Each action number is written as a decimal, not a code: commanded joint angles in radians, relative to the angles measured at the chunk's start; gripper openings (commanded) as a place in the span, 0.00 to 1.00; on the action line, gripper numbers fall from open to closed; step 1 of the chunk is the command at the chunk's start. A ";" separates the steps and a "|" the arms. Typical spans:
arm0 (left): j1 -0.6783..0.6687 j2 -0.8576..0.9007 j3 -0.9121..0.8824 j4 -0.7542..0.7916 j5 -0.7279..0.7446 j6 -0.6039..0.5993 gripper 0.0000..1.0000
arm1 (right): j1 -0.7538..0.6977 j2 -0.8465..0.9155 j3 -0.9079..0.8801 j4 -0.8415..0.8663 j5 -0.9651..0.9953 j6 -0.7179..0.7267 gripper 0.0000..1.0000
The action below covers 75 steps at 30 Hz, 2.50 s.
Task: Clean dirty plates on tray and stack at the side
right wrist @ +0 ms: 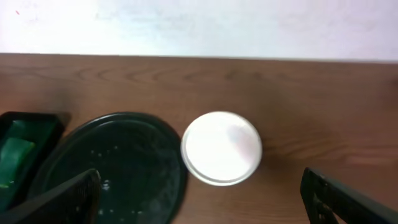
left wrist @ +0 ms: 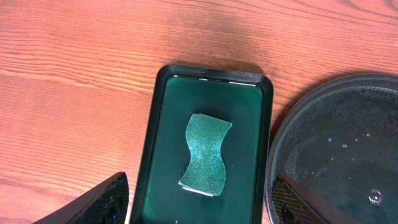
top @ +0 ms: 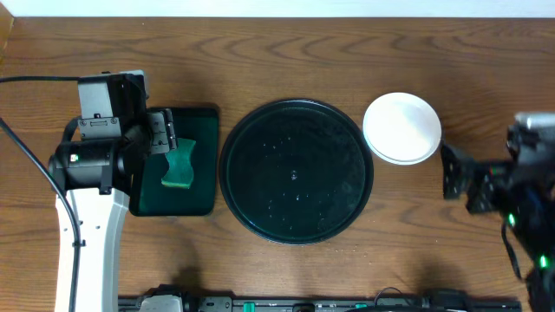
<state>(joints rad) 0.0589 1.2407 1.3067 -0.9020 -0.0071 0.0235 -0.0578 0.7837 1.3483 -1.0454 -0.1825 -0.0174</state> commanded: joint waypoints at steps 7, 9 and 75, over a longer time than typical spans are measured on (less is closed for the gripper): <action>0.003 -0.006 0.000 -0.003 -0.012 0.002 0.74 | 0.005 -0.119 -0.021 0.023 0.059 -0.115 0.99; 0.003 -0.006 0.000 -0.003 -0.012 0.002 0.74 | 0.005 -0.128 -0.069 0.078 0.059 -0.115 0.99; 0.003 -0.106 -0.034 -0.014 -0.097 0.010 0.74 | 0.005 -0.778 -1.343 1.001 -0.166 -0.111 0.99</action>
<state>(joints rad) 0.0589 1.2209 1.2961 -0.9092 -0.0505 0.0250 -0.0578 0.0128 0.0071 -0.0414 -0.3408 -0.1219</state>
